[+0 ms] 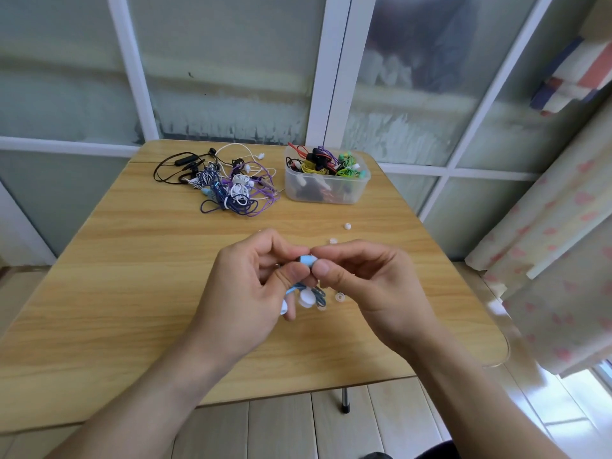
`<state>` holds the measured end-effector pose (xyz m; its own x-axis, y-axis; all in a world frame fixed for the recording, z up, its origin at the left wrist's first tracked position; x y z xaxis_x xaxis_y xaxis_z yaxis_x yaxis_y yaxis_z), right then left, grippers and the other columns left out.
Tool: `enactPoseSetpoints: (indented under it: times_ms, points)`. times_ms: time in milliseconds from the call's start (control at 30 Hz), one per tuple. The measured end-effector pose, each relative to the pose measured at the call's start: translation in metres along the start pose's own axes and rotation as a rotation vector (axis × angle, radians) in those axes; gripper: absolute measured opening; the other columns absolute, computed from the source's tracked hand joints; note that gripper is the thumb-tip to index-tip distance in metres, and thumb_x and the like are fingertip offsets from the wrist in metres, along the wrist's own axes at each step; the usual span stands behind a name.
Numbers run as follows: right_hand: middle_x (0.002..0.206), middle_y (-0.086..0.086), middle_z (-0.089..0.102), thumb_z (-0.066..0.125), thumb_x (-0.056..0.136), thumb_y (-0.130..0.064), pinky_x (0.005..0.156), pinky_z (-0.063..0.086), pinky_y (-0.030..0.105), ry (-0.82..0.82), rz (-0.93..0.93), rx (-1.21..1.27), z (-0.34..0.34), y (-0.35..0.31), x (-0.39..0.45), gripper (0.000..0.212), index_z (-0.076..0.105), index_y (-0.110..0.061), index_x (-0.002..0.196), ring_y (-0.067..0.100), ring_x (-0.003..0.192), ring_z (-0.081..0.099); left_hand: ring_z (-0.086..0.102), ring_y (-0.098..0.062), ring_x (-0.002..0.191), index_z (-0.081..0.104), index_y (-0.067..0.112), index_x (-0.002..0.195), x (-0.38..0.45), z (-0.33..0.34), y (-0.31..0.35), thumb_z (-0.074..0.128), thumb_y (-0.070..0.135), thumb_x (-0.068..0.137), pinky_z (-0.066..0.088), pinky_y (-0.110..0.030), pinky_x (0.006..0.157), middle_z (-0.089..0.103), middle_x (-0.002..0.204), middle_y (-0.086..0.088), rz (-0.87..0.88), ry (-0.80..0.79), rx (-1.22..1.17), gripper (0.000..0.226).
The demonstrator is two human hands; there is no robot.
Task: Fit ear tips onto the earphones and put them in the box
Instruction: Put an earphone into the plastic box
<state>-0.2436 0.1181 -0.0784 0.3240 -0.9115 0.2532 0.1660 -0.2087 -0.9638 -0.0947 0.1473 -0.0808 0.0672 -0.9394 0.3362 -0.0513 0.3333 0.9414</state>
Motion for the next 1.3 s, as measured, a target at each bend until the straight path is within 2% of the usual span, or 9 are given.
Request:
enactPoseSetpoints:
  times_ms: [367,467,567,633,800,933,1033,1167,1300]
  points:
    - [0.084,0.005,0.071,0.076,0.080,-0.006,0.071,0.051,0.026,-0.063,-0.251,-0.322,0.001,-0.005,0.008,0.014,0.077,-0.008,0.094,0.015,0.076,0.067,0.051,-0.021,0.038,0.057,-0.002,0.092,0.001,0.002,-0.013,0.054,0.004,0.092,0.038,-0.019,0.042,0.067,0.064,-0.011,-0.214,-0.070,-0.217,0.007]
    - [0.103,0.001,0.068,0.074,0.084,-0.023,0.073,0.056,0.044,-0.072,-0.140,-0.275,0.007,0.004,0.009,0.041,0.064,-0.020,0.123,0.023,0.088,0.067,0.053,-0.018,0.044,0.056,0.005,0.095,0.007,0.001,-0.008,0.054,0.009,0.092,0.038,-0.021,0.044,0.066,0.067,-0.009,-0.185,-0.010,-0.247,0.005]
    - [0.115,0.004,0.064,0.081,0.078,-0.023,0.070,0.058,0.042,-0.154,-0.032,-0.314,0.012,0.012,0.012,0.065,0.051,-0.029,0.136,0.032,0.086,0.068,0.056,-0.016,0.053,0.059,0.007,0.097,0.013,0.002,-0.008,0.054,0.003,0.093,0.044,-0.024,0.048,0.068,0.082,-0.006,-0.206,0.013,-0.308,0.007]
    - [0.102,0.010,0.068,0.080,0.080,-0.014,0.058,0.055,0.037,-0.147,-0.037,-0.322,0.013,0.010,0.016,0.059,0.056,-0.025,0.133,0.035,0.073,0.067,0.055,-0.017,0.053,0.061,0.009,0.094,0.019,-0.001,-0.009,0.056,0.001,0.093,0.044,-0.028,0.049,0.067,0.085,-0.004,-0.167,0.021,-0.211,0.009]
    - [0.069,0.000,0.066,0.072,0.088,-0.013,0.046,0.049,0.028,0.039,-0.039,-0.393,0.011,0.004,0.033,0.032,0.069,-0.014,0.120,0.011,0.053,0.060,0.068,-0.029,0.068,0.061,0.016,0.103,0.034,-0.008,-0.009,0.062,0.020,0.093,0.056,-0.042,0.068,0.072,0.083,-0.005,-0.148,0.013,-0.061,0.011]
    - [0.070,0.005,0.071,0.070,0.090,-0.019,0.049,0.054,0.031,0.166,-0.057,-0.508,0.001,-0.003,0.061,0.013,0.075,-0.020,0.102,0.013,0.055,0.065,0.071,-0.021,0.078,0.051,0.029,0.118,0.046,-0.029,-0.019,0.062,0.033,0.089,0.057,-0.046,0.080,0.057,0.118,-0.003,-0.163,0.133,0.145,0.031]
    - [0.071,-0.002,0.073,0.072,0.088,-0.026,0.057,0.055,0.029,0.311,-0.080,-0.631,-0.026,-0.013,0.105,0.008,0.075,-0.026,0.095,0.012,0.054,0.067,0.067,-0.015,0.081,0.053,0.027,0.113,0.056,-0.049,-0.028,0.063,0.033,0.088,0.051,-0.032,0.077,0.060,0.112,0.002,-0.158,0.187,0.384,0.027]
    - [0.092,0.005,0.075,0.067,0.089,-0.027,0.077,0.056,0.029,0.459,-0.074,-0.901,-0.061,-0.016,0.184,0.020,0.075,-0.016,0.104,0.017,0.079,0.072,0.059,-0.011,0.079,0.061,0.020,0.103,0.062,-0.057,-0.042,0.062,0.023,0.089,0.043,-0.025,0.073,0.064,0.096,0.005,-0.181,0.199,0.601,0.014]
    - [0.110,0.022,0.066,0.041,0.100,-0.022,0.088,0.050,0.038,0.321,0.111,-1.202,-0.065,0.018,0.229,0.032,0.066,-0.004,0.108,0.036,0.099,0.061,0.056,-0.012,0.075,0.065,0.017,0.097,0.065,-0.057,-0.052,0.063,0.022,0.088,0.038,-0.022,0.069,0.059,0.078,0.014,-0.201,0.201,0.649,0.011]
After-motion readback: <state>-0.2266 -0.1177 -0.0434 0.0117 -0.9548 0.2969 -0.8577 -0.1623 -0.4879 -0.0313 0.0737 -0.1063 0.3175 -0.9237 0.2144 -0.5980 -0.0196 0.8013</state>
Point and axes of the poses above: each hand's wrist, its own x-axis towards the middle knuckle, its own z-axis out of the palm, y = z × x, the point moved 5 cm from there along x, towards the middle knuckle
